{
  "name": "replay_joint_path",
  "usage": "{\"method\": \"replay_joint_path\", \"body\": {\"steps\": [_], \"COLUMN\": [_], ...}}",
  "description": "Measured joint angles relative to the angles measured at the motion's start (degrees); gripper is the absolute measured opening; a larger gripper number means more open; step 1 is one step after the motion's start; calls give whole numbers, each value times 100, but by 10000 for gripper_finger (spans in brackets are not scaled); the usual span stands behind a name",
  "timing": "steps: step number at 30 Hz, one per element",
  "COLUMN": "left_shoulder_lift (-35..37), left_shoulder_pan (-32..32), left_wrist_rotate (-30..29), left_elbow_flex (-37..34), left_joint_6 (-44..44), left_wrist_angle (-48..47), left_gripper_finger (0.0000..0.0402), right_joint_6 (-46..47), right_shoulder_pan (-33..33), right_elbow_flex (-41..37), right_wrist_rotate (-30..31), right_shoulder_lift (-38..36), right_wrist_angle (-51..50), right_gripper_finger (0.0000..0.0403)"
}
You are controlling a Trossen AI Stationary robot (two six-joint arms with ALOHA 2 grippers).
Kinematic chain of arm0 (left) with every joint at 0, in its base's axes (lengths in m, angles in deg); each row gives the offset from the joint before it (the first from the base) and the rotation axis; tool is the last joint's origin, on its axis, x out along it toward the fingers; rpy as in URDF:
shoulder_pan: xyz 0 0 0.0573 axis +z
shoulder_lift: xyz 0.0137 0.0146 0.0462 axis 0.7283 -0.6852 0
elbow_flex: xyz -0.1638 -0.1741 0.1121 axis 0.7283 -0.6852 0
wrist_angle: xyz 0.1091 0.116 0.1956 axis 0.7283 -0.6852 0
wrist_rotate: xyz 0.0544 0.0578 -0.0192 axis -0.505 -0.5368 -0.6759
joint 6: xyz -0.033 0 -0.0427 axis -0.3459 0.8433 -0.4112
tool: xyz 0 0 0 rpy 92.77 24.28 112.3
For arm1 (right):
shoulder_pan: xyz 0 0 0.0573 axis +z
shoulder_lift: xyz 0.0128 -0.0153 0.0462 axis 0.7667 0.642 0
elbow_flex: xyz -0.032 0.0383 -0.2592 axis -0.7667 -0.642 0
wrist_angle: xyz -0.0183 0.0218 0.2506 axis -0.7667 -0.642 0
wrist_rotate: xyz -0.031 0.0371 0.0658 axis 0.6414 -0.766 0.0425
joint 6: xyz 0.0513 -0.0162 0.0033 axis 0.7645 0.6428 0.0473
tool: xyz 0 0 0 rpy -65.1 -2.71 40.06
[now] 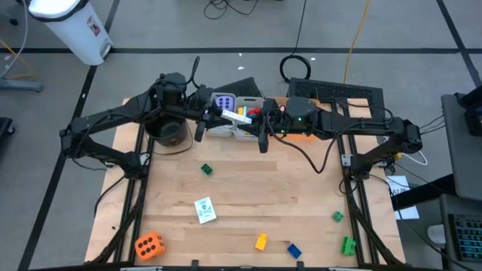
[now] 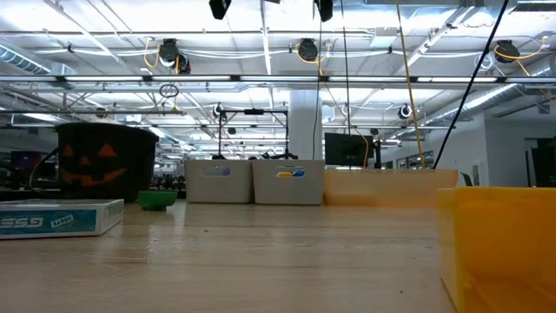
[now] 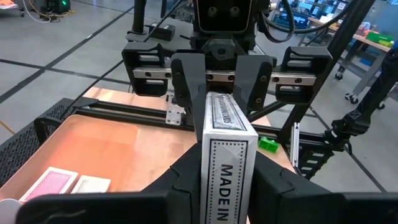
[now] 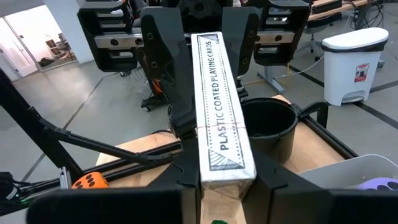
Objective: Pick & Place Toys
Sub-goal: Put the black playing card into the orange bin
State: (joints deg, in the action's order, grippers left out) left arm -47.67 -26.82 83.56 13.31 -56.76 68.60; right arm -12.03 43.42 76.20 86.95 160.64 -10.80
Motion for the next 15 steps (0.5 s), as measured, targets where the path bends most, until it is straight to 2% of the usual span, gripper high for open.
{"method": "replay_joint_path", "body": {"steps": [9,15], "left_shoulder_lift": [0,0], "left_shoulder_pan": [0,0], "left_wrist_rotate": [-13,-38], "left_elbow_flex": [0,0], "left_joint_6": [-4,130], "left_wrist_angle": [0,0], "left_gripper_finger": [88,88], "right_joint_6": [2,-21], "right_shoulder_pan": [0,-1], "right_elbow_flex": [0,0], "right_wrist_rotate": [22,20], "right_shoulder_lift": [0,0], "right_wrist_angle": [-1,-2], "right_gripper_finger": [69,49]}}
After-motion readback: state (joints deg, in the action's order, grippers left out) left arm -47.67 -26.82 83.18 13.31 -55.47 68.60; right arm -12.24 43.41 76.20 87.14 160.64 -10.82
